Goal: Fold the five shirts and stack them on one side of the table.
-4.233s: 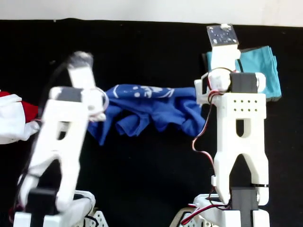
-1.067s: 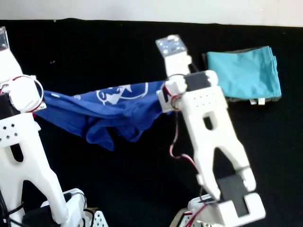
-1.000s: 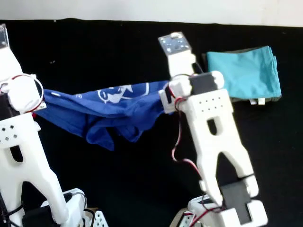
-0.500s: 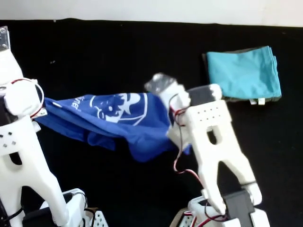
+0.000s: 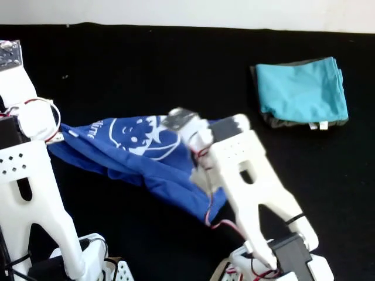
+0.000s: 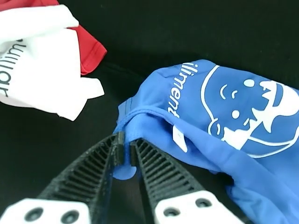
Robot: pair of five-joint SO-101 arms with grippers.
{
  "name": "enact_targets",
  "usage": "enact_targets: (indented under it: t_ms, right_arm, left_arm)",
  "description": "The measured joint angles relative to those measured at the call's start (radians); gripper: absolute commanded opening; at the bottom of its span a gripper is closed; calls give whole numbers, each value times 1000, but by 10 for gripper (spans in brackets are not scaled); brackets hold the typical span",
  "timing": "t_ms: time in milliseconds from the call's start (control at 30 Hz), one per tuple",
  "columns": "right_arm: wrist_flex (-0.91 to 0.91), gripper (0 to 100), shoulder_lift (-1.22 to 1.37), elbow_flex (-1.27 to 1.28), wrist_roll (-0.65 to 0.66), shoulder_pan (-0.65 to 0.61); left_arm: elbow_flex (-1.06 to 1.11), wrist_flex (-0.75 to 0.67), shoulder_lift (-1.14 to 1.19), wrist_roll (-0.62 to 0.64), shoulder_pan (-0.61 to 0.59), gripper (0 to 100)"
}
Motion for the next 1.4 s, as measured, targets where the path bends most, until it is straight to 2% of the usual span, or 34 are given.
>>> enact_targets:
  t_ms: [67,167,367,500,667,867,1167,1267,1400]
  right_arm:
    - [-26,196,0,44,-5,-81]
    - [-189,196,25,133,-12,-101]
    - [-574,195,255,193,-15,66]
    - [-635,195,413,58,-28,198]
    - [-632,195,516,-155,-137,315]
    - [-572,199,534,-281,-157,328]
    - [-278,260,427,-391,-158,333]
    - [-201,259,350,-391,-158,299]
    - [-77,259,276,-393,-110,189]
  left_arm:
    - [0,-15,0,0,0,9]
    - [0,-17,0,0,0,9]
    - [0,-18,0,0,0,9]
    - [0,-18,0,0,0,9]
    - [5,-18,0,0,6,9]
    - [46,-18,0,0,6,9]
    - [97,-21,0,0,6,9]
    - [97,-21,0,0,6,9]
    - [98,-52,0,0,6,9]
